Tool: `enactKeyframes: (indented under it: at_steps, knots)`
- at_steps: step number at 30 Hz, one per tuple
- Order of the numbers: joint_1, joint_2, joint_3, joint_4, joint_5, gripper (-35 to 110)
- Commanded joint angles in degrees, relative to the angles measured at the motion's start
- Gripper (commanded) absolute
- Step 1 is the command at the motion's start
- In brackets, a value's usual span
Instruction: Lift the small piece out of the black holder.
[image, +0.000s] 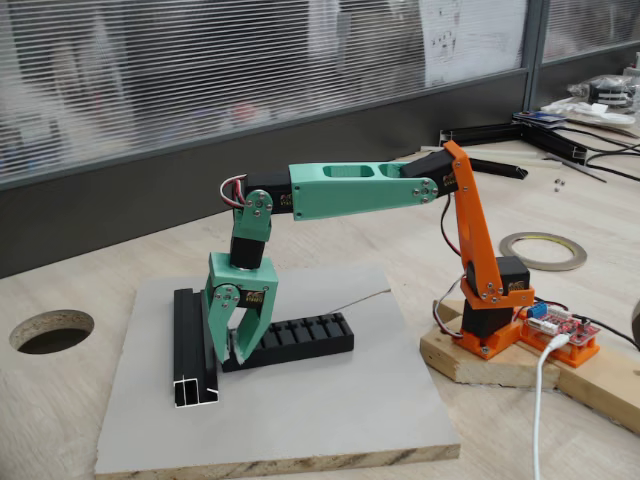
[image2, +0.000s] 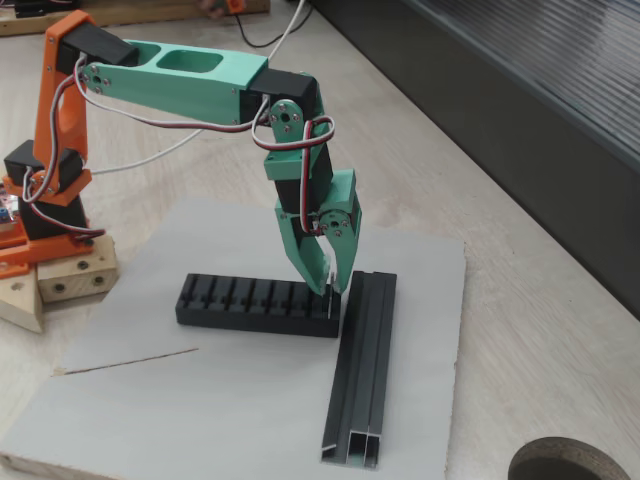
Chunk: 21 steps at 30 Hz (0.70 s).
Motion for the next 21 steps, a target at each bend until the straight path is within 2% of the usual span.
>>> enactKeyframes:
  at_steps: [1, 10, 21]
  knots:
    - [-0.79, 0.97, -0.88, 0.18, 1.14, 13]
    - [-0.79, 1.67, -0.97, 0.09, 1.14, 6]
    - [-0.88, 2.02, -1.14, 0.09, 1.14, 6]
